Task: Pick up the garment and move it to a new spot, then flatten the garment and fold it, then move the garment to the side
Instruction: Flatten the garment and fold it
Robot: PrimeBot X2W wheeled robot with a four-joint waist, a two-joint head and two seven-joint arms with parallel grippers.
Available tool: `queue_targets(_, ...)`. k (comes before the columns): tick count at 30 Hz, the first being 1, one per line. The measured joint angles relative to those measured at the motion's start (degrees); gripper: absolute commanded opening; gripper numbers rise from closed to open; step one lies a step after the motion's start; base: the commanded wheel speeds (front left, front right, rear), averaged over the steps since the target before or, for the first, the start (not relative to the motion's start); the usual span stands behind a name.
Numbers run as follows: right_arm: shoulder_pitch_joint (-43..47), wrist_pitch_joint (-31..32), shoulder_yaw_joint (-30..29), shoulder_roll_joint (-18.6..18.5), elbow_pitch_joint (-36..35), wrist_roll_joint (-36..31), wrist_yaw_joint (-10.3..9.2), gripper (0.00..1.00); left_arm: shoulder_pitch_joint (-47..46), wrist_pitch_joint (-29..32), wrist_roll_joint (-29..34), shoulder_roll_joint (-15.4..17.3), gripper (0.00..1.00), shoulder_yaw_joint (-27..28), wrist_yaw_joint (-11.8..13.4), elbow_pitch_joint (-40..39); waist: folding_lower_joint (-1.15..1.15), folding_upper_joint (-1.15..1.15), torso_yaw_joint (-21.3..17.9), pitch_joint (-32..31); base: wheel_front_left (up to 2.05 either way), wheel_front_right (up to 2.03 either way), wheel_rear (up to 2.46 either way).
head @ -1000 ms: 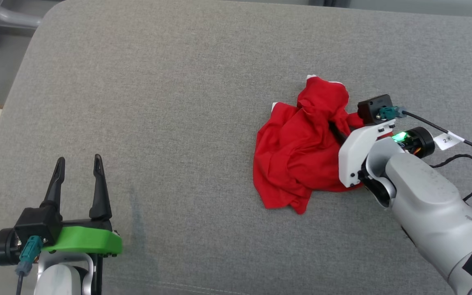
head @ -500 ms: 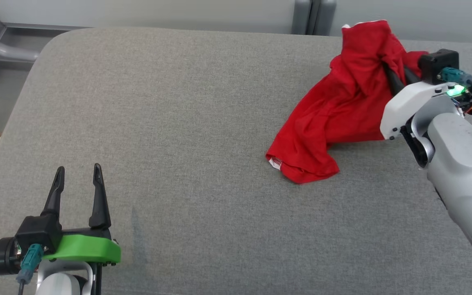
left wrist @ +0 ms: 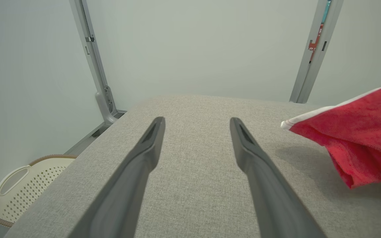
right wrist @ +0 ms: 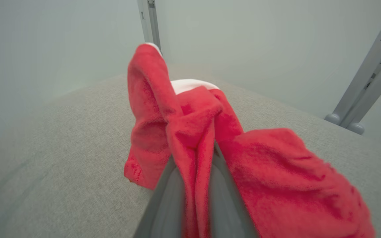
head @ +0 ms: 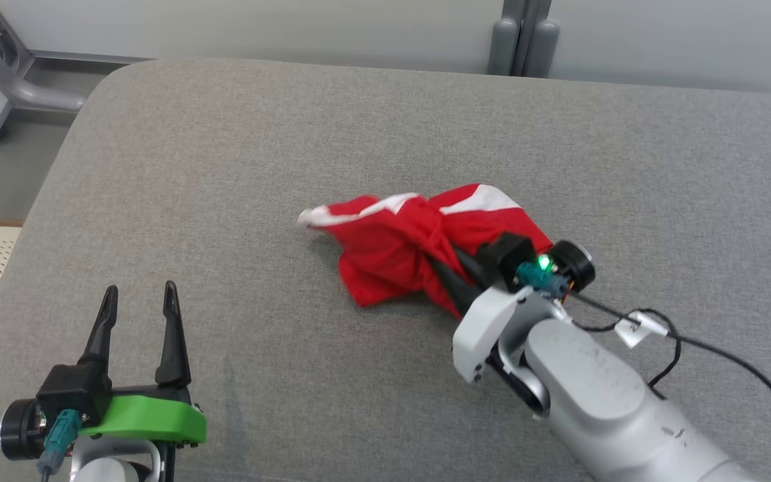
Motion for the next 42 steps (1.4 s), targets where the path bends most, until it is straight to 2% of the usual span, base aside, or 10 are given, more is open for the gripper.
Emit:
queue_targets(4, 6.0, 0.0, 3.6, 1.3, -2.0, -1.0, 0.0, 0.0, 0.1, 0.0, -0.1, 0.0, 1.0, -0.4, 0.0, 0.1, 0.0, 0.0, 0.6, 0.1, 0.0, 0.0, 0.0)
queue_targets(5, 7.3, 0.0, 4.8, 1.5, -2.2, -1.1, 0.0, 0.11, 0.2, 0.0, -0.1, 0.0, 1.0, -0.3, 0.1, 0.1, 0.0, 0.0, 0.7, 0.1, 0.0, 0.0, 0.0)
queue_targets(6, 8.3, 0.0, 5.6, 1.9, -2.4, -1.1, 0.0, 0.49, 0.3, 0.0, -0.1, 0.0, 1.0, -0.2, 0.1, 0.1, 0.0, 0.0, 0.7, 0.2, 0.0, 0.0, 0.0)
queue_targets(7, 9.1, 0.0, 6.0, 2.0, -2.8, -1.1, 0.0, 1.0, 0.3, 0.0, -0.1, 0.0, 1.0, -0.2, 0.1, 0.1, 0.0, 0.0, 0.6, 0.2, 0.0, 0.0, 0.0)
queue_targets(14, 12.3, 0.0, 6.6, 2.2, -8.5, 0.2, 0.0, 1.0, 0.5, 0.0, 0.2, 0.0, 1.0, 1.1, 0.1, 0.0, 0.0, 0.0, -0.6, 0.0, 0.0, 0.0, 0.0)
queue_targets(20, 12.4, 0.0, 3.5, 1.0, -15.8, -1.5, 0.0, 1.0, 1.0, 0.0, 0.7, 0.0, 1.0, 2.0, 0.1, -0.3, 0.0, 0.0, -1.9, -0.7, 0.0, 0.0, 0.0)
queue_targets(33, 9.7, 2.6, -0.9, -4.3, -16.2, -2.4, 0.0, 1.0, 1.7, 0.0, 1.0, 0.0, 1.0, 2.6, 0.0, -1.2, 0.0, 0.0, -2.9, -0.6, 0.0, 0.0, 0.0)
queue_targets(42, 15.3, 6.3, 3.1, -6.6, -19.6, -0.6, 0.0, 1.0, 2.0, 0.0, 1.0, 0.0, 1.0, 2.7, 0.0, -1.3, 0.0, 0.0, -2.7, -0.6, 0.0, 0.0, 0.0)
